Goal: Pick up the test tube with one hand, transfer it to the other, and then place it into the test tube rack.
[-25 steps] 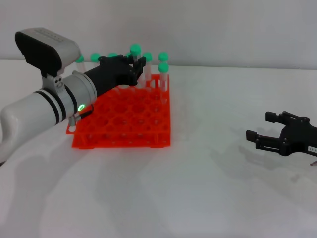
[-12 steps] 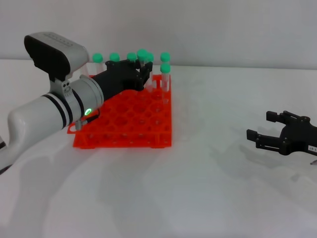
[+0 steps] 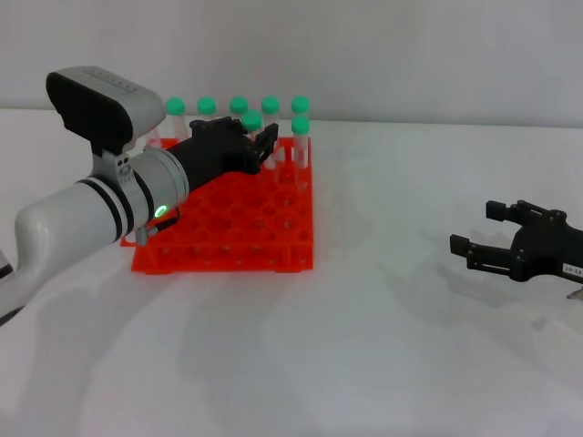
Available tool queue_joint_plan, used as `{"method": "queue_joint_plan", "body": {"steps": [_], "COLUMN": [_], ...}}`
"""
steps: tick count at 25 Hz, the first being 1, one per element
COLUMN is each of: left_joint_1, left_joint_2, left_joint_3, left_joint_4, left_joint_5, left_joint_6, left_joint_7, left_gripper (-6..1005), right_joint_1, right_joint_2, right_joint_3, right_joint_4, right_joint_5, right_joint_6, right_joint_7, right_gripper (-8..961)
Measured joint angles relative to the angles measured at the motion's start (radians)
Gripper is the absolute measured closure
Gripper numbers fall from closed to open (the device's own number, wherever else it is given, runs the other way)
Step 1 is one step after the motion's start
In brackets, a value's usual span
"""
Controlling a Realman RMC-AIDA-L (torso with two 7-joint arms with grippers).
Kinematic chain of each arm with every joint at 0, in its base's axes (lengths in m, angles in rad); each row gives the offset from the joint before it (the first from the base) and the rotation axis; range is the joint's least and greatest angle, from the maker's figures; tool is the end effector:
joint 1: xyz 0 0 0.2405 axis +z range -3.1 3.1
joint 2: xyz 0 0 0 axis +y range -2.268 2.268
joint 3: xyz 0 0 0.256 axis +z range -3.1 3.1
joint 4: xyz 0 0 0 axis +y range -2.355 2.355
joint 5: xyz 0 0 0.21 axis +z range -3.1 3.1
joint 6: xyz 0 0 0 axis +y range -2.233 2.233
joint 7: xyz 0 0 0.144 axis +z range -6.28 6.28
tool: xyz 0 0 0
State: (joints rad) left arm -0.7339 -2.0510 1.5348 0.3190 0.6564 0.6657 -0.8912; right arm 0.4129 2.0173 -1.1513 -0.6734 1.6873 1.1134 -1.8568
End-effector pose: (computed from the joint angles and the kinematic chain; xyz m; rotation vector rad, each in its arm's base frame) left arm -0.2257 0.4327 -0.0521 -2.1764 -0.6252 -0.6031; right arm 0.2757 0.3597 0.0029 -2.4156 0.5802 0.6411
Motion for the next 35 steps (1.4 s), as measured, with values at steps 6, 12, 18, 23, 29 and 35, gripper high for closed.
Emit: {"method": "queue_joint_plan", "body": {"steps": [6,12,18,23,29,35], "left_joint_1": [-0.003,0.036,0.262,0.445,0.488,0.465], "left_joint_2": [0.0,0.004,-0.008,-0.034,-0.037,-0.048], "left_joint_3": [-0.004,-0.005,-0.019,-0.061,-0.061,-0.061], "left_joint_4": [0.012,0.072,0.288,0.318,0.067,-0.13], "left_joint_5": [0.003,0.001,0.011,-0.06,-0.266,-0.345], "left_joint_6": [-0.01,0.003,0.109,0.358,0.716,0.87], "left_joint_7": [-0.011,-0.007,0.077,0.267,0.414,0.502], "left_gripper": [676,407,196,115,119,120], "right_joint_1": [0.001,0.001,-0.007,-0.023,-0.068,-0.091], "right_joint_2": [0.0,0.0,-0.001,-0.002,-0.005,-0.007], "right_joint_3": [-0.001,0.0,0.009,0.045,0.064,0.168], "right_joint_4": [0.001,0.003,0.003,0.009,0.074,0.302], "right_joint_5": [0.0,0.0,0.0,0.003,0.148,0.33], "right_joint_6": [-0.009,-0.011,-0.011,-0.006,0.005,0.144], "right_joint_7": [0.0,-0.004,-0.007,-0.041,-0.19,-0.454], "right_gripper": [81,81,81,81,81,81]}}
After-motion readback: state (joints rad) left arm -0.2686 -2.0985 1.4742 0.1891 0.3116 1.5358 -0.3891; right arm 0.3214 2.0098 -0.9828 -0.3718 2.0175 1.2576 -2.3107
